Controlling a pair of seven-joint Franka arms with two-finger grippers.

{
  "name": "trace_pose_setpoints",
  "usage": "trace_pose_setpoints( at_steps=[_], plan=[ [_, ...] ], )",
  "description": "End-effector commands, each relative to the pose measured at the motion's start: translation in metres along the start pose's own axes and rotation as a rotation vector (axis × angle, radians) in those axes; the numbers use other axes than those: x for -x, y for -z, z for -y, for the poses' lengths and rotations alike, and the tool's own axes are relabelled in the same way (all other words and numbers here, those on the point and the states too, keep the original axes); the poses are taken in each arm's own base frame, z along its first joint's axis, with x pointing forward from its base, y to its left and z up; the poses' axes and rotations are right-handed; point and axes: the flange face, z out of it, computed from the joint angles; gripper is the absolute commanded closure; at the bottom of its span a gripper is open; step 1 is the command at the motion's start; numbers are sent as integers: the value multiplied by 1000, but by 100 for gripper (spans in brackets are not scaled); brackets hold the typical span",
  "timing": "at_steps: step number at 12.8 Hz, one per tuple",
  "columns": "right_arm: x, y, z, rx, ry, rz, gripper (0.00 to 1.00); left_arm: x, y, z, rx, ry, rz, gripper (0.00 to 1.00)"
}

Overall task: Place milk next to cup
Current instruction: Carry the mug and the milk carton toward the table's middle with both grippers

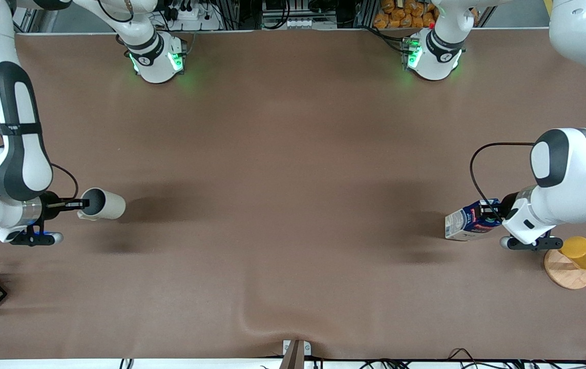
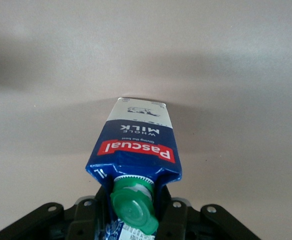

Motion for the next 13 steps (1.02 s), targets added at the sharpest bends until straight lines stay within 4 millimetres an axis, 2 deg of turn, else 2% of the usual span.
trace_pose_setpoints(
  at_steps=[1,4,5,9,11,13],
  plan=[
    [10,18,53,-16,-92,14,100,5,30,-4,-1,-8,-38,61],
    [21,24,119,-44,-211,29,100,18,58,-28,-10,-58,-43,60],
    [26,27,145,-45,-253,28,100,21,67,-43,-5,-78,-48,60],
    [45,17,257,-65,-404,28,100,32,95,-90,6,-161,-26,60],
    [48,14,292,-104,-491,6,100,38,103,-109,5,-188,-5,60],
    [60,-5,365,-144,-558,-49,100,45,108,-130,-1,-223,-2,60]
  ],
)
